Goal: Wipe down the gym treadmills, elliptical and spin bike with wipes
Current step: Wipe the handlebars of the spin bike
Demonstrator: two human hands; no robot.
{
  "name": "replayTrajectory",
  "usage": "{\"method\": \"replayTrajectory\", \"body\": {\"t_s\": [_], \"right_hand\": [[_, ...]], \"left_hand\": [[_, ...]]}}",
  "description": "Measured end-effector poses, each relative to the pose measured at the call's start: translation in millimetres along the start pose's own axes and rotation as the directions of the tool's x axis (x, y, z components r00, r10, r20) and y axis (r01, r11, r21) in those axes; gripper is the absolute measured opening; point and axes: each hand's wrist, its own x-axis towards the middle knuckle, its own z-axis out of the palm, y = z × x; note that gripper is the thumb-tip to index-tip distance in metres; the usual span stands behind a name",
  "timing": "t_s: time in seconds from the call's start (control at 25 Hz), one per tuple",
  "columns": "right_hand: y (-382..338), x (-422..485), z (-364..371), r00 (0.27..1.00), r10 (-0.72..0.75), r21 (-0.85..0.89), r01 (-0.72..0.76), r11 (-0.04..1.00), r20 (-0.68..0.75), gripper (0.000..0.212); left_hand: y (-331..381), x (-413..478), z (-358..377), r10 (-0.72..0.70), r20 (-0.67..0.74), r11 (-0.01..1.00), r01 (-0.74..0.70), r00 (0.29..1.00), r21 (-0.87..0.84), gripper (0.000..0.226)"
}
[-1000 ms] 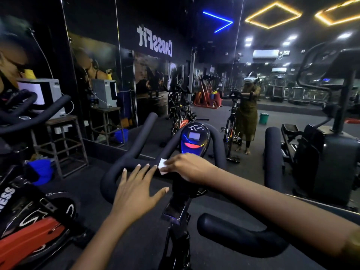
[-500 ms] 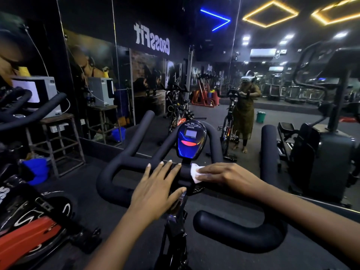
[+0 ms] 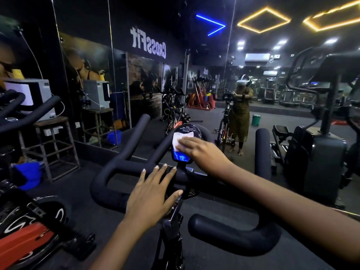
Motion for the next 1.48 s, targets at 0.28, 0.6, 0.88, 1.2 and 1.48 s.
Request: {"method": "replayTrajectory", "body": {"t_s": [0.28, 0.6, 0.88, 1.2, 1.48], "right_hand": [[6.2, -38.6, -10.4, 0.999, -0.037, 0.017, 0.037, 0.999, -0.025, 0.038], [-6.4, -46.4, 5.0, 0.980, 0.194, 0.064, -0.191, 0.980, -0.043, 0.032], [-29.9, -58.6, -24.2, 0.942, 0.326, 0.452, -0.256, 0.854, -0.080, 0.033], [-119.8, -90.5, -66.8, 0.965, 0.230, 0.745, -0.059, 0.664, -0.129, 0.033], [-255.4, -166.0, -66.5, 0.996, -0.082, 0.873, 0.004, 0.488, 0.041, 0.033]], "left_hand": [[0.4, -0.4, 0.1, -0.014, 0.022, 1.000, 0.014, 1.000, -0.021, 0.092], [-0.5, -0.8, -1.9, -0.010, 0.077, 1.000, 0.011, 0.997, -0.018, 0.095], [11.2, -21.0, -24.1, -0.074, 0.067, 0.934, 0.093, 0.995, -0.345, 0.063], [76.2, -182.8, -24.1, -0.425, 0.025, 0.829, 0.400, 0.905, -0.391, 0.063], [146.6, -378.6, -12.7, -0.703, 0.292, 0.620, 0.760, 0.648, -0.193, 0.053]]}}
